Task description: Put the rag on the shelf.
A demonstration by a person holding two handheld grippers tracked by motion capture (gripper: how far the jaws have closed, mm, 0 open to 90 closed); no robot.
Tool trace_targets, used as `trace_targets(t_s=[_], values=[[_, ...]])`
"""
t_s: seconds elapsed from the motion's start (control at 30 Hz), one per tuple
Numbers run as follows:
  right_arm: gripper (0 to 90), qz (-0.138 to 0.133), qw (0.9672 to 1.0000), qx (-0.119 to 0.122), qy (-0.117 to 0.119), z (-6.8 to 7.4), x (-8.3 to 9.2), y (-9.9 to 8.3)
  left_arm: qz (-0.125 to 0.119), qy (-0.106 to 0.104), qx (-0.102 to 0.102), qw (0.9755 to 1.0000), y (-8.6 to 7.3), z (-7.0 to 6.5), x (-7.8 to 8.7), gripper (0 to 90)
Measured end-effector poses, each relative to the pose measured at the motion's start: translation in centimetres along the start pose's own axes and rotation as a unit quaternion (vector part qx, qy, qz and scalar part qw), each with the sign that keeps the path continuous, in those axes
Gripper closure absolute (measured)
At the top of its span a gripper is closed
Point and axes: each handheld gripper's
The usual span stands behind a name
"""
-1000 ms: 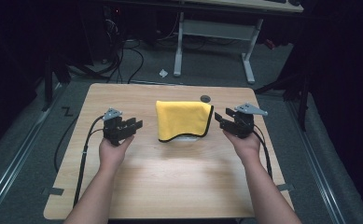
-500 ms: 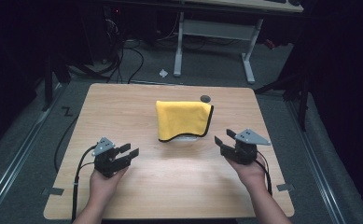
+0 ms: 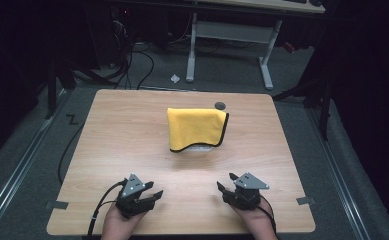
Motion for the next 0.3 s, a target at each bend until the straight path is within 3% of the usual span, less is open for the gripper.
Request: trace_targets(t_s=[0.17, 0.3], values=[[43.5, 0.013, 0.9998, 0.014, -0.002, 0.0, -0.9, 0.1, 0.000, -0.003, 0.011, 0.9999, -0.1, 0.9, -0.1, 49.3], [43.1, 0.015, 0.9999, 0.007, 0.003, -0.2, -0.9, -0.2, -0.002, -0.005, 0.033, 0.9994, -0.4, 1.7, 0.1, 49.0]])
Point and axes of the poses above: each handheld gripper's, and its own axes: x roughly backward along the jaws, y roughly out of its top, z roughly to its left, and after that the axes turned 2 degrees about x, right-handed
